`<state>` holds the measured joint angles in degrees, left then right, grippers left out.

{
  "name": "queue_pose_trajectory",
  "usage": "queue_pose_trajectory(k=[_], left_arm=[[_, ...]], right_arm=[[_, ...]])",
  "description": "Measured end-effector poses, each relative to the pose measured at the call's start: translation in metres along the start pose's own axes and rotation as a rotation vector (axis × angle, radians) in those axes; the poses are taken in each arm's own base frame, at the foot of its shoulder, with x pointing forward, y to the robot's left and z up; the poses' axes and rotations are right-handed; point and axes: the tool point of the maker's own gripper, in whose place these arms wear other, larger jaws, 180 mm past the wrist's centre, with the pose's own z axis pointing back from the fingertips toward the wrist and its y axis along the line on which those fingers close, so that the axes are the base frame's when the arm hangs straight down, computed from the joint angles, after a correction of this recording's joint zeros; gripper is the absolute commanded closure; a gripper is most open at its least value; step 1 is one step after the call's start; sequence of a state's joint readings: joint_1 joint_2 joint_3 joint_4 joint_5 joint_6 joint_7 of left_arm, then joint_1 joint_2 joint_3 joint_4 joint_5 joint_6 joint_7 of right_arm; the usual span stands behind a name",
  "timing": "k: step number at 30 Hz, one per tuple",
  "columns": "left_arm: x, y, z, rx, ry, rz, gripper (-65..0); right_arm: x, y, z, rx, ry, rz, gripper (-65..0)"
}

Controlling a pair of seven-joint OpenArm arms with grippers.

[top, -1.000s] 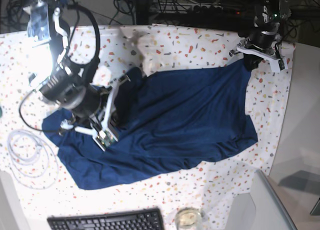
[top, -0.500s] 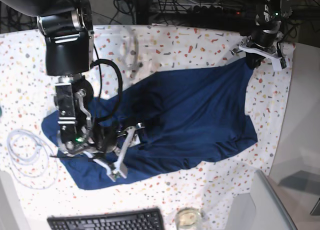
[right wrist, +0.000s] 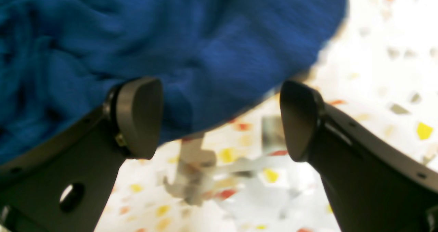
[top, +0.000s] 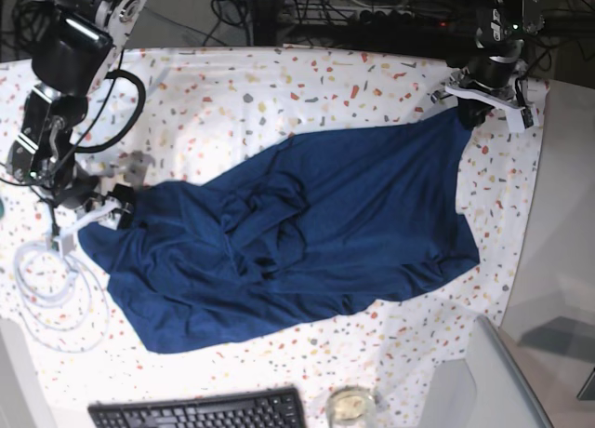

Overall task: Layout the t-shirt on the table in an organized manner, then fold the t-shirt properly
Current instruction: 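Lower the shirt and reposition the right gripper to a new edge, then grasp the shirt's edge with both grippers and lift it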

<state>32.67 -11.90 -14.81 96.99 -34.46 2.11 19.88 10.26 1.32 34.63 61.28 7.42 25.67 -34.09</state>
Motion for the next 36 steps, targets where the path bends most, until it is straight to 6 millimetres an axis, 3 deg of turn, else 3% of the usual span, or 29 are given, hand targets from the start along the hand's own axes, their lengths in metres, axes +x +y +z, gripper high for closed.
queue_pose_trajectory(k=[4, 8, 11, 14, 17, 21, 23, 26, 29, 34, 36], left_arm=[[0.0, 0.001, 0.0, 0.002, 0.0, -0.002, 0.0], [0.001, 0.002, 0.0, 0.002, -0.001, -0.004, 0.0], [0.0, 0.001, 0.0, 0.003, 0.001, -0.001, 0.0], [0.002, 0.002, 0.0, 0.002, -0.002, -0.005, 0.0], [0.001, 0.001, 0.0, 0.0, -0.001, -0.004, 0.0], [0.005, 0.009, 0.004, 0.006, 0.006, -0.046, 0.0], [0.005, 0.012, 0.009, 0.007, 0.009, -0.066, 0.0], [0.006, 0.012, 0.015, -0.002, 0.014, -0.088, 0.0], [0.009, 0.01, 0.017, -0.009, 0.009, -0.097, 0.0], [0.019, 0.008, 0.018, -0.013, -0.014, -0.094, 0.0], [0.033, 0.013, 0.022, 0.0, -0.046, -0.088, 0.0]], right_arm=[[0.004, -0.007, -0.019, 0.035, -0.013, -0.051, -50.1], [0.003, 0.023, -0.025, 0.191, 0.001, 0.009, -49.5], [-0.001, 0.031, -0.026, 0.219, -0.014, -0.002, -48.3], [-0.005, 0.035, -0.028, 0.222, 0.011, 0.006, -31.2], [-0.019, 0.037, -0.027, 0.226, 0.053, 0.009, 0.0], [-0.037, 0.022, -0.006, 0.176, 0.116, 0.091, -2.6], [-0.047, -0.003, 0.018, 0.081, 0.16, 0.164, 0.0], [-0.057, -0.02, 0.053, -0.003, 0.173, 0.237, 0.0], [-0.068, -0.019, 0.076, -0.04, 0.179, 0.28, 0.0], [-0.07, -0.021, 0.096, -0.071, 0.185, 0.321, 0.0], [-0.069, -0.025, 0.102, -0.095, 0.196, 0.336, 0.0]])
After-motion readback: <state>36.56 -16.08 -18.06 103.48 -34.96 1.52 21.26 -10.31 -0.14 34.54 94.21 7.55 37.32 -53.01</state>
